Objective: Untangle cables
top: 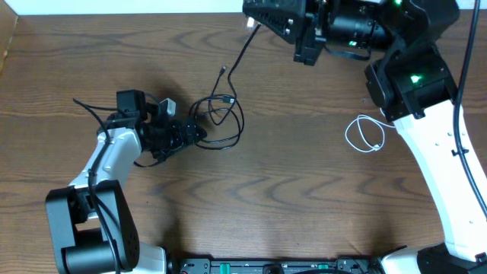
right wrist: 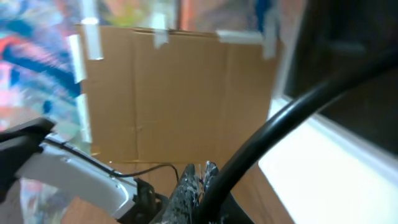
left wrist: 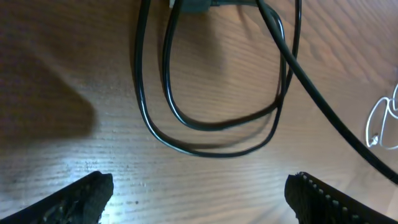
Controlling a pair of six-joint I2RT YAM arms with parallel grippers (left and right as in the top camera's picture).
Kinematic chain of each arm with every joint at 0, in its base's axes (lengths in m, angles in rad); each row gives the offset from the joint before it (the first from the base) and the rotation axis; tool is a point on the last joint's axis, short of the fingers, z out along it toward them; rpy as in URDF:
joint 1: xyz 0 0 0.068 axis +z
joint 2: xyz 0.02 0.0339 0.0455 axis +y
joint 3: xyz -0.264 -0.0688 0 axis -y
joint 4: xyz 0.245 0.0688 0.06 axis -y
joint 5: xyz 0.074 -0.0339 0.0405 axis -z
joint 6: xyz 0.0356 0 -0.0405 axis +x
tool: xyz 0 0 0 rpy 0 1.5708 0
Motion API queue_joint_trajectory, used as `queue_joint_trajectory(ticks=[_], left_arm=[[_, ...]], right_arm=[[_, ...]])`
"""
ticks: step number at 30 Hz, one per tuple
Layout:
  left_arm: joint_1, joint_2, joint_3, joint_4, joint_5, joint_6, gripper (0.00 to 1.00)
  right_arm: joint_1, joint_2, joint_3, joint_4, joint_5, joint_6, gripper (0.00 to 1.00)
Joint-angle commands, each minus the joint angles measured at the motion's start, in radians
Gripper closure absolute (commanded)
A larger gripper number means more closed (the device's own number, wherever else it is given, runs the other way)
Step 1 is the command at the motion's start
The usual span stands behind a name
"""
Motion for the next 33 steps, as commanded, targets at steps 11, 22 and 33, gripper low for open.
queue_joint_trajectory(ticks=[11, 22, 33], left_arm=[[0.004, 0.007, -0.046, 0.032, -0.110, -0.073, 0.07], [0.004, 0.007, -0.046, 0.032, -0.110, -0.072, 0.07], [0.004, 0.007, -0.046, 0.032, -0.110, -0.072, 0.07]], right_arm=[[-0.127, -0.027, 0.006, 0.356, -0.085, 0.241, 0.99], [-0.353, -0.025, 0.006, 0.038, 0.283, 0.490, 0.99], [-0.408, 0.012, 0.005, -0.593, 0.571, 0.163, 0.99]])
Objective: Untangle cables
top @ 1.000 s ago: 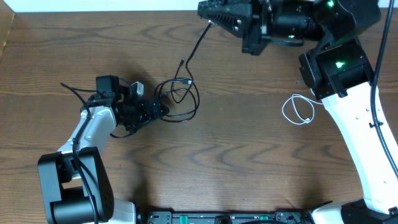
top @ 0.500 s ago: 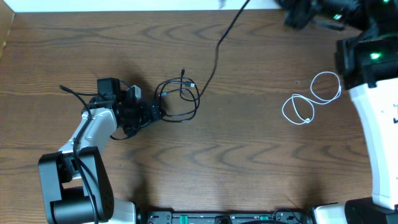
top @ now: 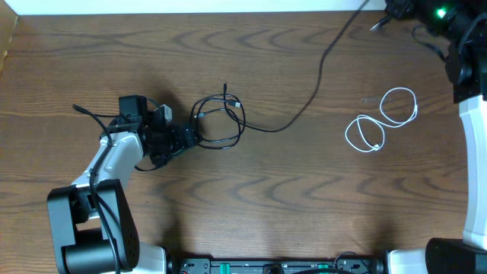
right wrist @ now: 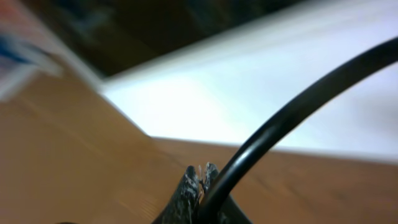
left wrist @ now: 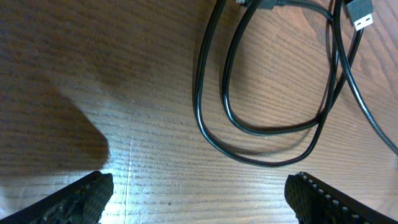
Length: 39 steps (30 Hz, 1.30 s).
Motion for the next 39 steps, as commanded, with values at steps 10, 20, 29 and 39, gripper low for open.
queue_joint_trajectory(ticks=[10, 20, 29, 39], left_arm=[[0.004, 0.006, -0.004, -0.002, -0.006, 0.002, 0.07], [0.004, 0.006, -0.004, -0.002, -0.006, 0.002, 0.07], [0.004, 0.006, -0.004, -0.002, -0.006, 0.002, 0.07], [0.004, 0.006, -0.004, -0.002, -0.006, 0.002, 0.07]], right_arm=[[-0.001, 0.179, 0.005, -0.494, 0.266, -0.420, 0.99], [-0.001, 0.336, 0.005, -0.697, 0.370, -0.474, 0.99], [-0.001, 0.366, 0.005, -0.807, 0.605, -0.474, 0.54], [-0.001, 0.366, 0.005, -0.815, 0.684, -0.472, 0.21]])
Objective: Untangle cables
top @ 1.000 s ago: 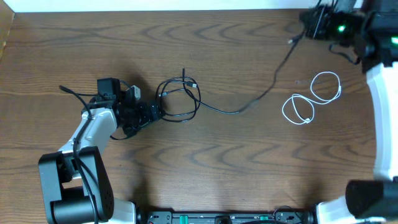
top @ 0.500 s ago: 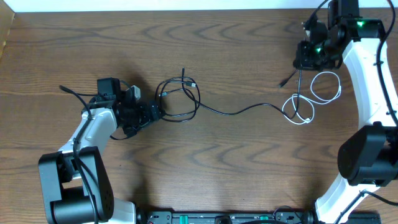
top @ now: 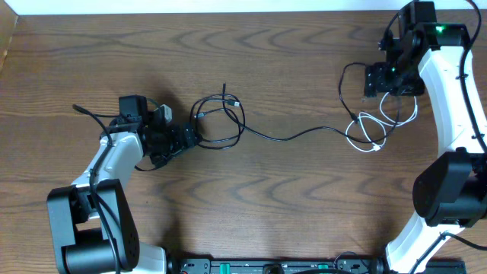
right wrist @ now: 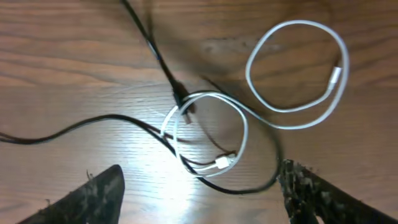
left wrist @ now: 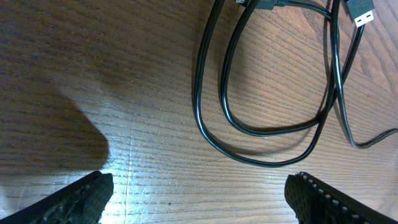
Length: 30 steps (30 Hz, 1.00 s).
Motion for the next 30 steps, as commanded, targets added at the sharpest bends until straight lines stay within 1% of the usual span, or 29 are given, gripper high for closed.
queue_joint_trajectory(ticks=[1, 6, 9, 11, 15, 16, 20, 22, 26, 29, 30], left_arm=[[0.004, 0.006, -0.004, -0.002, -0.006, 0.002, 0.07], [0.004, 0.006, -0.004, -0.002, -0.007, 0.002, 0.07], [0.004, 0.006, -0.004, -0.002, -0.006, 0.002, 0.07], [0.004, 0.006, -0.004, -0.002, -0.006, 0.002, 0.07], [0.004, 0.006, -0.004, -0.002, -0.006, 0.002, 0.07], [0.004, 0.006, -0.004, -0.002, -0.007, 0.002, 0.07], [0.004, 0.006, -0.004, -0.002, -0.007, 0.002, 0.07], [0.004, 0.006, -0.004, -0.002, -0.007, 0.002, 0.07], [0.004, 0.006, -0.004, -0.002, -0.007, 0.002, 0.07], [0.004, 0.006, -0.004, -0.002, -0.007, 0.002, 0.07], [0.004, 0.006, -0.004, -0.002, -0.007, 0.002, 0.07]], right_arm=[[0.000, 0.010, 0.005, 0.017, 0.028, 0.004, 0.21], [0.022, 0.010, 0.005, 0.023, 0.019, 0.011, 0.20], [0.031, 0.011, 0.005, 0.034, 0.019, 0.011, 0.17], [0.035, 0.011, 0.005, 0.053, 0.018, 0.011, 0.16], [0.061, 0.011, 0.005, 0.072, -0.063, 0.007, 0.22], [0.069, 0.011, 0.005, 0.074, -0.103, -0.012, 0.25], [0.118, 0.011, 0.004, 0.085, -0.274, -0.130, 0.28], [0.149, 0.011, 0.004, 0.091, -0.336, -0.181, 0.32], [0.224, 0.011, 0.004, 0.116, -0.382, -0.233, 0.40], [0.286, 0.011, 0.004, 0.149, -0.382, -0.233, 0.44], [0.304, 0.011, 0.004, 0.160, -0.382, -0.233, 0.47]])
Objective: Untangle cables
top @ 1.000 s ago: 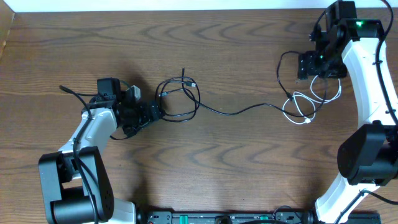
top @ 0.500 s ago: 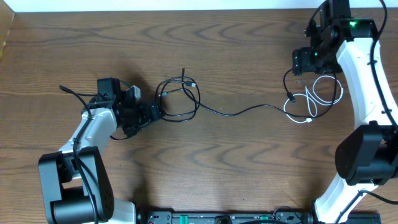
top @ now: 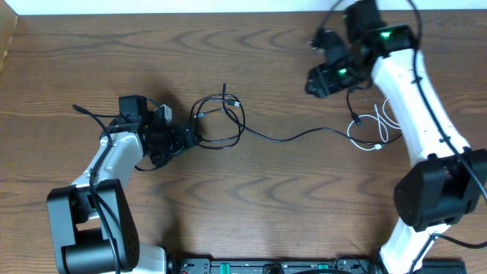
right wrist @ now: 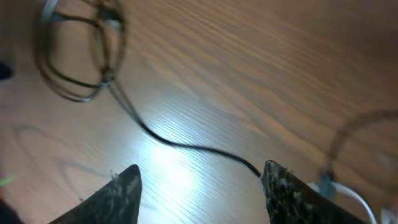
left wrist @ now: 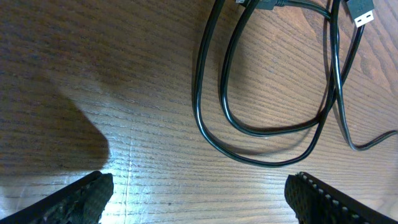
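A black cable lies in a loose coil (top: 221,118) left of centre, and its tail (top: 297,135) runs right toward a white cable (top: 378,124). My left gripper (top: 186,137) rests open at the coil's left edge. In the left wrist view (left wrist: 199,199) the black loops (left wrist: 267,124) and a USB plug (left wrist: 360,9) lie just ahead of its fingers. My right gripper (top: 321,79) hovers open above the table at the back right, with nothing in it. The right wrist view (right wrist: 202,186) shows the black tail (right wrist: 186,146) and the blurred coil (right wrist: 81,56).
The white cable (right wrist: 348,193) lies looped under my right forearm, and the black cable's far end reaches it. The table's back edge and a white wall run close behind the right gripper. Bare wood (top: 251,198) fills the front half.
My right gripper was open right above the white cable at the right. It is now further left and toward the back, facing the black coil. The left gripper and coil are unchanged.
My right gripper first held the black cable's end up at the back centre. Then it held the end at the far back right corner, the cable drawn out of the coil. Later it stood open over the white cable, the black end lying there. Now it is further left.
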Controlling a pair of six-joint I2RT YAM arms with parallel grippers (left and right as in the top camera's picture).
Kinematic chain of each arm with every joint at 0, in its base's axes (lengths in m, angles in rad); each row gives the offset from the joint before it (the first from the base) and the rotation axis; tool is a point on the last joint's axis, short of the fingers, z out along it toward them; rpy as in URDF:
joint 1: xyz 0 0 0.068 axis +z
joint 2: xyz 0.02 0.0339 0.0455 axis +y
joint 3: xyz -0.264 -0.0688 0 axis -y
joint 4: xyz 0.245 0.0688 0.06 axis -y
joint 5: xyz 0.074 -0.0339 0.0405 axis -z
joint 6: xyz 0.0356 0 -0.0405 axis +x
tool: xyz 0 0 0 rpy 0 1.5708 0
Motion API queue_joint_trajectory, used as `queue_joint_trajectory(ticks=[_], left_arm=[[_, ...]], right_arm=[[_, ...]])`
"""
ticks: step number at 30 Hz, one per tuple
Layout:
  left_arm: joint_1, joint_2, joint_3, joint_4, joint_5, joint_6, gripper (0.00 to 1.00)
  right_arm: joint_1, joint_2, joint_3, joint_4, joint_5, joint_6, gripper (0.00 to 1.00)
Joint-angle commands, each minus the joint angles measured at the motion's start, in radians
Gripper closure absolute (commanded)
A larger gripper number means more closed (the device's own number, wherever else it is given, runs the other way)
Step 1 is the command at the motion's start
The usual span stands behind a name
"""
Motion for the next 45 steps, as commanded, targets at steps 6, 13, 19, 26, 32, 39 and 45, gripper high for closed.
queue_joint_trajectory(ticks=[6, 13, 19, 26, 32, 39, 45], left_arm=[[0.004, 0.006, -0.004, -0.002, -0.007, 0.002, 0.07], [0.004, 0.006, -0.004, -0.004, -0.006, 0.001, 0.07], [0.004, 0.006, -0.004, -0.005, -0.006, 0.001, 0.07], [0.004, 0.006, -0.004, -0.006, -0.006, 0.001, 0.07], [0.004, 0.006, -0.004, -0.006, -0.006, 0.001, 0.07], [0.004, 0.006, -0.004, -0.006, -0.006, 0.001, 0.07], [0.004, 0.006, -0.004, -0.006, -0.006, 0.001, 0.07]], right_arm=[[0.175, 0.021, 0.004, 0.101, -0.053, -0.046, 0.70], [0.292, 0.101, 0.004, 0.184, -0.052, -0.046, 0.89], [0.356, 0.195, 0.004, 0.260, -0.052, -0.046, 0.75], [0.391, 0.285, 0.004, 0.313, -0.052, -0.046, 0.74], [0.395, 0.335, 0.004, 0.363, -0.044, -0.046, 0.75], [0.397, 0.384, 0.004, 0.371, -0.047, -0.045, 0.77], [0.410, 0.402, 0.004, 0.356, -0.110, -0.042, 0.82]])
